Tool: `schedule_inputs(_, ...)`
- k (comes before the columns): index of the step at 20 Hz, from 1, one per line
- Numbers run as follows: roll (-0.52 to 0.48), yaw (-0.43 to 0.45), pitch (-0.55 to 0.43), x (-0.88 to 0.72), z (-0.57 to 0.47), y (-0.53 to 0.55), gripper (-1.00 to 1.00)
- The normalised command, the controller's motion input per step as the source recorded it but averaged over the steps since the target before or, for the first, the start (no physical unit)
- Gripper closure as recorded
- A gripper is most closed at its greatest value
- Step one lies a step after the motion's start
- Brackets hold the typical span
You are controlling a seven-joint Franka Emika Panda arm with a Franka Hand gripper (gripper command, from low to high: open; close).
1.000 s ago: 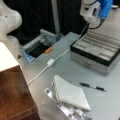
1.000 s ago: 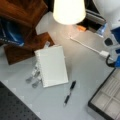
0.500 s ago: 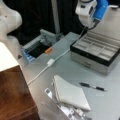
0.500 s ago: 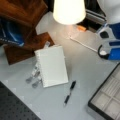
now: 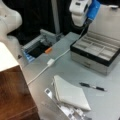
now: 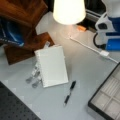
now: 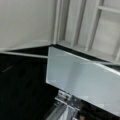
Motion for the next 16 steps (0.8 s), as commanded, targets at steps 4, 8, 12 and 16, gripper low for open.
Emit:
schedule_inputs(4, -0.141, 0.019, 0.003, -0.37, -0.08, -0.42, -1.0)
schedule_inputs(8, -0.154, -0.045, -0.097, -0.48, -0.15, -0.31, -1.0)
schedule_inputs(12, -0.205, -0.105, -0.153, -0.5, -0.16, -0.22, -1.0)
schedule_inputs(16, -0.259, -0.201, -0.192, -0.46, -0.13, -0.16, -1.0)
